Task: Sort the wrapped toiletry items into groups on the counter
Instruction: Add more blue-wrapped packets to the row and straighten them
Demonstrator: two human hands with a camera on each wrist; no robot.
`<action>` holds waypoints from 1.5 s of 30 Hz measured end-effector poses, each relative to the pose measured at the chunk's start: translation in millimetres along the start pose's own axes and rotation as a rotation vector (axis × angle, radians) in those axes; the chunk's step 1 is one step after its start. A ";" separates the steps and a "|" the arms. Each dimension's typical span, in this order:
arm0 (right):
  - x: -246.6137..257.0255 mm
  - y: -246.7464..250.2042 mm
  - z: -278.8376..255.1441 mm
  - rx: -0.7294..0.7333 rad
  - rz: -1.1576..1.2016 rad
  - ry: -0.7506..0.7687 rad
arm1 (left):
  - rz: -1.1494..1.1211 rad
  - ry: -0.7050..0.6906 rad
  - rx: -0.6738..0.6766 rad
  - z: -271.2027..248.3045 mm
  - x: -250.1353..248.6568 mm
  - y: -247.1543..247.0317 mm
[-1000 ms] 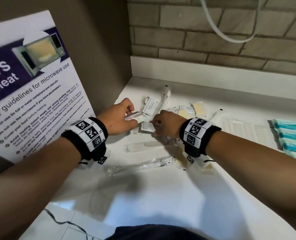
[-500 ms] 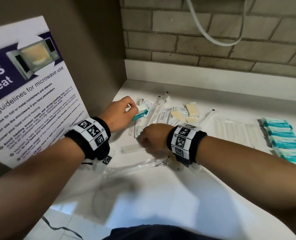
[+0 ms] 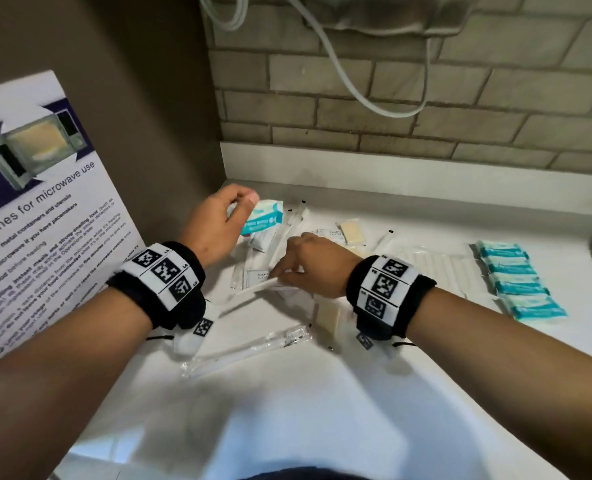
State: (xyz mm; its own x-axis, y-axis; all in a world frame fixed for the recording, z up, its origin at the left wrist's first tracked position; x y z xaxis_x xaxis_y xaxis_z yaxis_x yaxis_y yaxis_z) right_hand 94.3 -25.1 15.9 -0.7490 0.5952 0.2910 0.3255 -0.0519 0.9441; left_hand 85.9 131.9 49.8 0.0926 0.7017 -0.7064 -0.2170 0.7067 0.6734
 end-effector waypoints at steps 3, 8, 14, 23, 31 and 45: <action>-28.7 10.7 -30.6 0.000 0.113 -0.103 | -0.053 -0.040 0.029 6.8 -10.5 -9.8; -83.6 33.8 -82.6 -0.092 0.213 -0.361 | -0.189 -0.077 0.127 9.8 -47.1 -46.2; -146.2 24.7 -106.5 -0.015 0.397 -0.659 | -0.386 -0.059 0.233 21.0 -88.2 -94.1; -176.4 -6.8 -81.5 0.083 0.540 -0.703 | -0.264 -0.032 0.290 33.2 -93.8 -121.1; -179.6 -10.7 -69.8 0.102 0.410 -0.740 | -0.186 -0.001 0.275 32.2 -91.4 -129.1; -171.6 -1.7 -69.6 0.123 0.266 -0.679 | -0.175 -0.012 0.284 35.9 -102.8 -142.9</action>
State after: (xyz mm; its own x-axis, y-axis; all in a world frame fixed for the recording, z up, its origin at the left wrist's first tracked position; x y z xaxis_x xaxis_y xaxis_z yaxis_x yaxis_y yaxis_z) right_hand 182.1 -183.0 -24.8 -0.1273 0.9422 0.3100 0.5383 -0.1969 0.8194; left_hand 142.2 -38.0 34.1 0.1167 0.5675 -0.8151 0.0826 0.8123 0.5773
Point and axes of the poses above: each hand's wrist, its own z-axis towards the middle knuckle, its own y-axis out of the back of the hand, x = y × z, the point moved 5 cm from there along z, towards the middle knuckle, and after that the axes turned 6 degrees about x, right-handed, at the moved point
